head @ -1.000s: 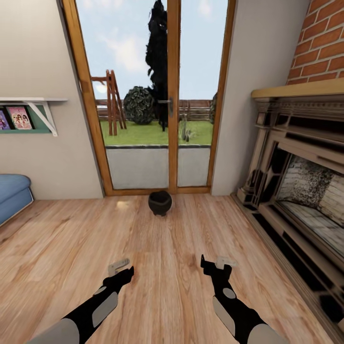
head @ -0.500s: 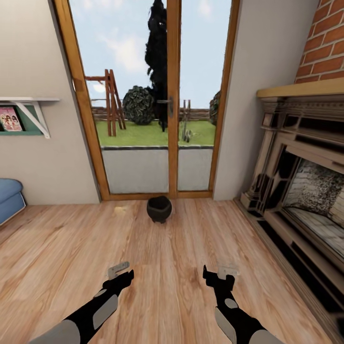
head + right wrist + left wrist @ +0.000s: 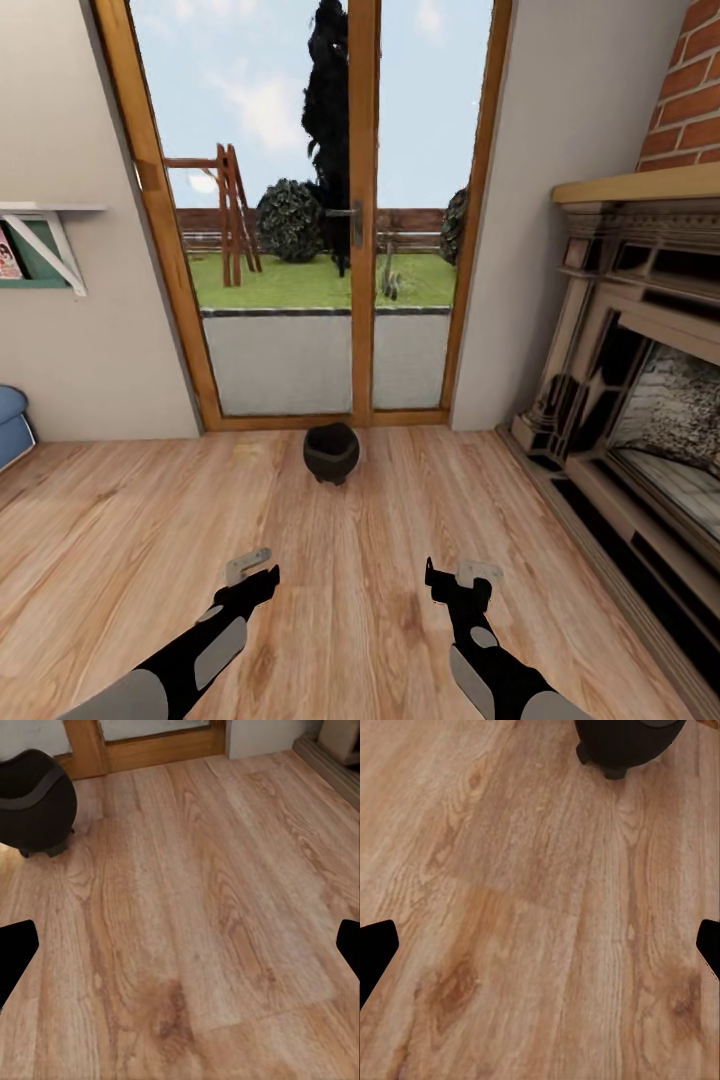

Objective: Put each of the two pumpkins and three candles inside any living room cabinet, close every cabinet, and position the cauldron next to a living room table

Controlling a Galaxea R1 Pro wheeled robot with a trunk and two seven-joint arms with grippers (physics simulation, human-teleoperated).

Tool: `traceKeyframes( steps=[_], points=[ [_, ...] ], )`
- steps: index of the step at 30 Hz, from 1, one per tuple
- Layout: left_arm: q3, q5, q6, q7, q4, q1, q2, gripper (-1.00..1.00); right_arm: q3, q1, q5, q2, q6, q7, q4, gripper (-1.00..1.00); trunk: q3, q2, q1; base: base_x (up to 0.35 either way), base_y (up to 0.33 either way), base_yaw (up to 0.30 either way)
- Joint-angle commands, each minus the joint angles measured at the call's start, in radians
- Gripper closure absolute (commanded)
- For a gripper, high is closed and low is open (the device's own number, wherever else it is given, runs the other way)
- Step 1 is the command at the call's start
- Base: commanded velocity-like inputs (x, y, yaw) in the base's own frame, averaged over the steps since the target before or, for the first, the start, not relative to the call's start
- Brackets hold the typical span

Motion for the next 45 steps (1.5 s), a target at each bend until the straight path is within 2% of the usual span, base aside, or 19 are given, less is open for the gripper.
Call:
traceKeyframes(
  steps=[1,10,24,26,29,32,37,45],
  points=[
    [-0.009,0.008,-0.004,0.006,0.000,-0.001,0.001,-1.00,0.008,-0.001,-0.007,-0.001,-0.004,-0.007,0.000,-1.00,-0.001,0.000,0.000,0.328,0.000,0.000],
    [-0.009,0.008,-0.005,0.007,0.014,-0.001,-0.011,-1.00,0.010,-0.001,-0.007,-0.001,-0.008,-0.006,0.002,-1.00,-0.001,0.000,0.000,0.328,0.000,0.000],
    [-0.009,0.008,-0.006,0.007,0.016,-0.001,-0.011,-1.00,0.011,-0.001,0.003,-0.001,-0.011,-0.007,0.000,-1.00,-0.001,0.000,0.000,0.328,0.000,0.000],
    [-0.009,0.008,-0.006,0.007,0.017,-0.001,-0.011,-1.00,0.012,-0.001,0.003,-0.002,-0.019,-0.007,0.000,-1.00,-0.001,0.000,0.000,0.328,0.000,0.000],
    [-0.009,0.008,-0.006,0.007,0.016,-0.001,-0.011,-1.00,0.017,-0.001,0.003,-0.001,-0.085,-0.005,0.000,-1.00,-0.001,0.000,0.000,0.328,0.000,0.000],
    [-0.009,0.008,-0.006,0.007,0.017,-0.001,-0.011,-1.00,0.017,-0.001,0.002,0.005,-0.104,-0.005,0.001,-1.00,-0.001,0.000,0.000,0.328,0.000,0.000],
    [-0.009,0.008,-0.006,0.007,0.016,-0.001,-0.011,-1.00,0.017,-0.001,0.000,0.019,-0.111,-0.005,0.002,-1.00,-0.001,0.000,0.000,0.328,0.000,0.000],
    [-0.009,0.008,-0.004,0.006,0.017,-0.001,-0.011,-1.00,0.016,-0.001,0.004,0.021,-0.116,-0.005,0.005,-1.00,-0.001,0.000,0.000,0.328,0.000,0.000]
  ],
)
